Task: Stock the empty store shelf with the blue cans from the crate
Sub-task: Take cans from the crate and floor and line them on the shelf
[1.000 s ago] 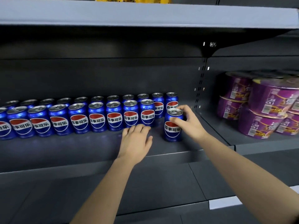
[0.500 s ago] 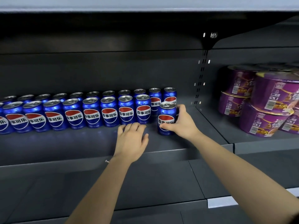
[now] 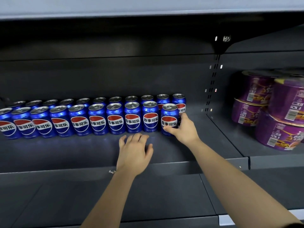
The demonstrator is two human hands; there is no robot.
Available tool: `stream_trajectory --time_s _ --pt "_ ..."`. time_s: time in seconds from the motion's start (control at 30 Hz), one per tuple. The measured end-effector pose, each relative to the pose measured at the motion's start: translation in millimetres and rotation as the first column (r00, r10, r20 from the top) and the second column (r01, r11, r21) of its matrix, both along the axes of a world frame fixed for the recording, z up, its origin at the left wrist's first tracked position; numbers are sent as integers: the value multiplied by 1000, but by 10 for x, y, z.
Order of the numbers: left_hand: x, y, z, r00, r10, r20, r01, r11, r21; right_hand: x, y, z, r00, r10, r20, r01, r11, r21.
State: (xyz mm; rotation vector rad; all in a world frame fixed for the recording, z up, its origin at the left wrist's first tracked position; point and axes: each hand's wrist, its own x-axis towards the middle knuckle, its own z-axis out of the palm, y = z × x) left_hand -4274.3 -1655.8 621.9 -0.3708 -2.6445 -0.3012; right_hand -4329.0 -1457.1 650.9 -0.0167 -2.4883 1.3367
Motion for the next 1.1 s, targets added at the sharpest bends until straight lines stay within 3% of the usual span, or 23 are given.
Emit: stream_trajectory --time_s 0.27,0.67,0.87,1.1 --pt "21 12 15 1000 16 -6 -16 1000 15 -80 -51 -88 1000 -22 4 21 999 44" --pt "34 17 22 999 38 -38 -36 998 43 -162 -86 -137 994 -103 34 90 959 268" --pt "43 -2 33 999 53 -10 -53 997 60 -140 -127 -150 989 -144 14 136 959 250" --pt "50 8 49 999 46 4 -46 998 50 -180 -137 -172 985 -168 28 144 913 382"
